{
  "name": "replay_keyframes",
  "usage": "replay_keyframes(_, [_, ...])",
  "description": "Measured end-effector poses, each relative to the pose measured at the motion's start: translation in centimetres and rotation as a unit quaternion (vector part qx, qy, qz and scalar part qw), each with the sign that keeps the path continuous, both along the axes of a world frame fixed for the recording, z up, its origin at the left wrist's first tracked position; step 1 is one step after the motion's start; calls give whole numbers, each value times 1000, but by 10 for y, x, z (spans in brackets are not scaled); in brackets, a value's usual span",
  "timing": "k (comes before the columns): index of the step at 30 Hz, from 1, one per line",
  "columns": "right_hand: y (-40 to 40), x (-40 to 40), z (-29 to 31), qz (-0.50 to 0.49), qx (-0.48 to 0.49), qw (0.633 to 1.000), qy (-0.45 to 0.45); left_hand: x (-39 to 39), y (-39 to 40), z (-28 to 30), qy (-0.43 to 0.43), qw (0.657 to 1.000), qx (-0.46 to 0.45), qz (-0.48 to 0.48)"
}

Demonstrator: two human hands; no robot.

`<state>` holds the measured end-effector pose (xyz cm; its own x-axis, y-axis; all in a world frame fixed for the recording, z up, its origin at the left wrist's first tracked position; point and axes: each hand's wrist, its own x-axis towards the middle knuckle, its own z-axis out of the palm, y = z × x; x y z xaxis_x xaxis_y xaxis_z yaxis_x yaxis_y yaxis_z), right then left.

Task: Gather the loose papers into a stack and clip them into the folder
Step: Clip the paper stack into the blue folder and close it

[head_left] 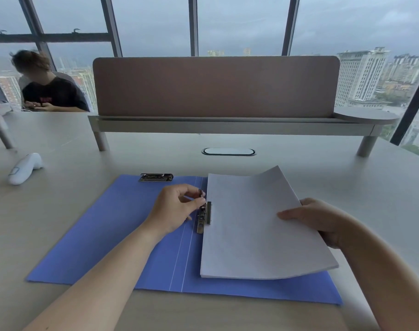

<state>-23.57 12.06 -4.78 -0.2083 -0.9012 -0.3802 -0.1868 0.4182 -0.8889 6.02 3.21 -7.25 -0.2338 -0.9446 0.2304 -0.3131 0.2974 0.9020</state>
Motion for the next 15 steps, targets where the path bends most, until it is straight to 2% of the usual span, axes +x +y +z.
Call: replay_keyframes(15, [-7, 6, -4, -74, -5, 996, 56, 15, 15, -5, -55, 991, -119, 6])
